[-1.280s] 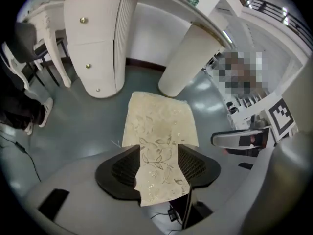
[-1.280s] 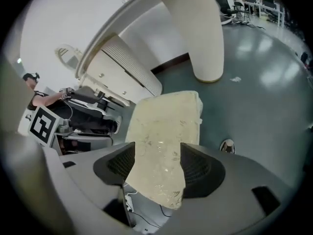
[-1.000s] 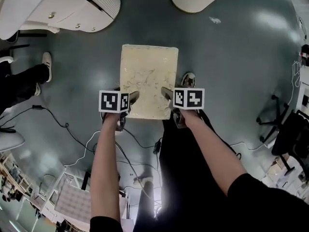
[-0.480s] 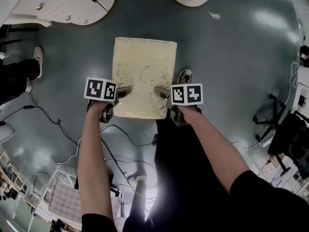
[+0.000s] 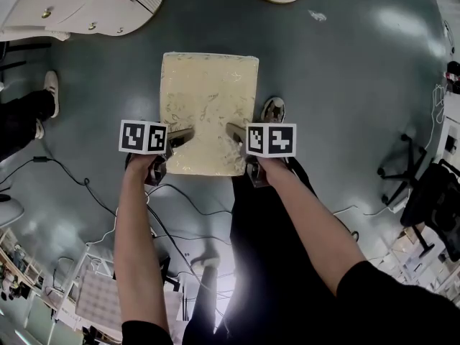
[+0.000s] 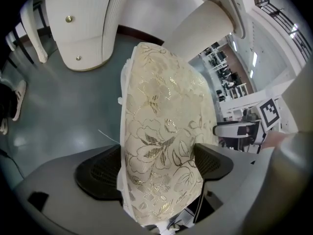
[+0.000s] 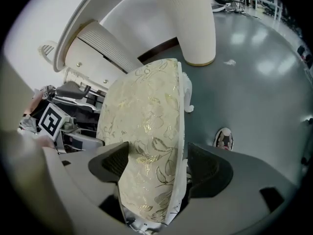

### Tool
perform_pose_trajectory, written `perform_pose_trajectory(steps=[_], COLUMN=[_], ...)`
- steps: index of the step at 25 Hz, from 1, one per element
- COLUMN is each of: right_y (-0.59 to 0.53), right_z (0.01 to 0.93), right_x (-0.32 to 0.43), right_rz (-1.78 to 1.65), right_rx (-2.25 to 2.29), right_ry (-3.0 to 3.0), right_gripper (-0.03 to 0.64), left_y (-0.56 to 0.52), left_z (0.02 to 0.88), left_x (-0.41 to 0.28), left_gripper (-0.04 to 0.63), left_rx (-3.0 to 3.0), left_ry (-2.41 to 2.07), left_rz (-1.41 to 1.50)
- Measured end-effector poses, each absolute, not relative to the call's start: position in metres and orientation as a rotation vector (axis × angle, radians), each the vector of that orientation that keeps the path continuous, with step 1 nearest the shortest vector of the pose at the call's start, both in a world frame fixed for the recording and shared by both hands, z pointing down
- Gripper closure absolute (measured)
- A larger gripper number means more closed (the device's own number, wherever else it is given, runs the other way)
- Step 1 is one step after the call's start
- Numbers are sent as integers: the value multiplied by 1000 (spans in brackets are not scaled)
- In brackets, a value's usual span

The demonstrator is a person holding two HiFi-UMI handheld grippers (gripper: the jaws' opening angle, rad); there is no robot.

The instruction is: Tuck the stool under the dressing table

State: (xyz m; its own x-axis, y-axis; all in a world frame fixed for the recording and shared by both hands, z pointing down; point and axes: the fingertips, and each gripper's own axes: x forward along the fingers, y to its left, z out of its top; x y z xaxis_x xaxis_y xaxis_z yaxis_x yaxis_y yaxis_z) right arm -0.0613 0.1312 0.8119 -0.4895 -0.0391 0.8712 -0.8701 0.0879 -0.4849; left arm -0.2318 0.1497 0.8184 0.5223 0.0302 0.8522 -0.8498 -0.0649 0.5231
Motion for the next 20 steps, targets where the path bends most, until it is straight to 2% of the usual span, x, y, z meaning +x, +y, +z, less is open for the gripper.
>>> perform_pose_trajectory(steps=[10, 20], right_y=[130, 97], right_z=[821, 820], right_x=[-66, -53], right_rz=[1621, 1530], right_rx=[810, 807], right_ry=[-1766, -1834], right_gripper=[296, 297], left_y=[149, 130], left_z=[819, 819], left_x=[-229, -215], left_gripper=[133, 133], left_rx=[1482, 1469], left_ry=[-820, -882], left_rz=[860, 780])
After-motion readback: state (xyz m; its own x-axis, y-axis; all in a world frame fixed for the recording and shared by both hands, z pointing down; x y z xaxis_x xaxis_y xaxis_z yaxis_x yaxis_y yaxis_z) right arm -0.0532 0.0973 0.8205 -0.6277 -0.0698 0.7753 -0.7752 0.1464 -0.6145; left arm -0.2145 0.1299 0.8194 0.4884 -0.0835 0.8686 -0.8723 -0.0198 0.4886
